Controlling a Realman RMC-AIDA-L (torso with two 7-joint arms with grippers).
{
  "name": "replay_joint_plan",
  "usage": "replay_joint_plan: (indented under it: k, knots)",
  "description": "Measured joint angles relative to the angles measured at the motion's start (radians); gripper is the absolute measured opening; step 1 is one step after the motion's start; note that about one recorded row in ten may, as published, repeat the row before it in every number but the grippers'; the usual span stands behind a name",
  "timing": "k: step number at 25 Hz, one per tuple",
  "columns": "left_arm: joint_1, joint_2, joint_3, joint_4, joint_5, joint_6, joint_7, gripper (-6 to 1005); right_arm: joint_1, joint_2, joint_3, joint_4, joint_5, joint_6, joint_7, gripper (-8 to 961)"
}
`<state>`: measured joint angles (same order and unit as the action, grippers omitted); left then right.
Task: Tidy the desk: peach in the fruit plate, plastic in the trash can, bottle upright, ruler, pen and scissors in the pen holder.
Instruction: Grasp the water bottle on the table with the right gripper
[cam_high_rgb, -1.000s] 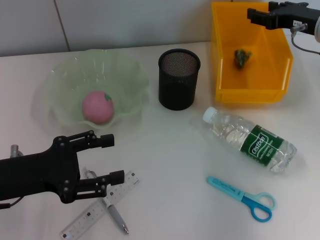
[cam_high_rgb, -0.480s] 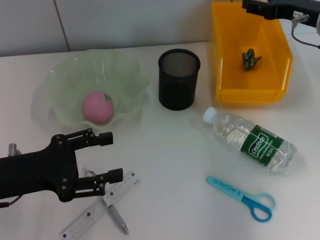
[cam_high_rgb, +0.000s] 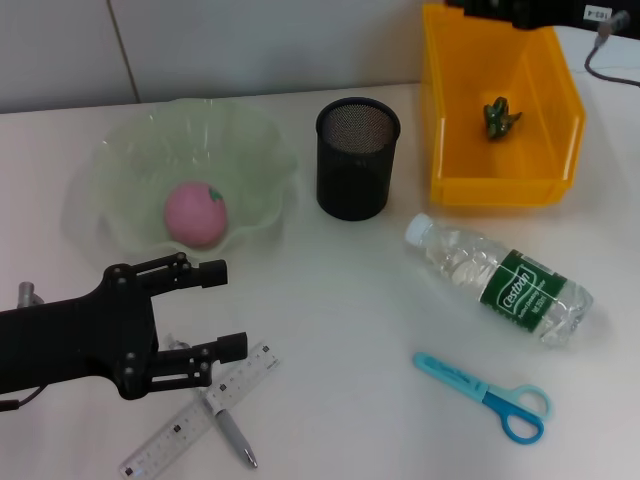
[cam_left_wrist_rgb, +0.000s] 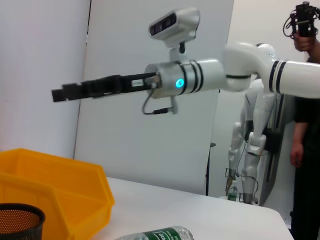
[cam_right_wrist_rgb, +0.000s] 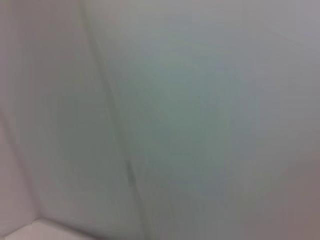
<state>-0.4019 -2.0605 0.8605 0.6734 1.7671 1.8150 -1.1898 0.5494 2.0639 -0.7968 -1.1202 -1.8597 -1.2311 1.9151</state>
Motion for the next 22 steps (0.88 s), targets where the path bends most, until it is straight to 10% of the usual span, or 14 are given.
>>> replay_joint_plan:
  k: [22]
  knots:
    - [0.000,0.001,-0.001,0.000,-0.023,0.012,0.004,794,0.222,-0.075,-0.036,-0.221,-0.587,-0.573,0.483,769]
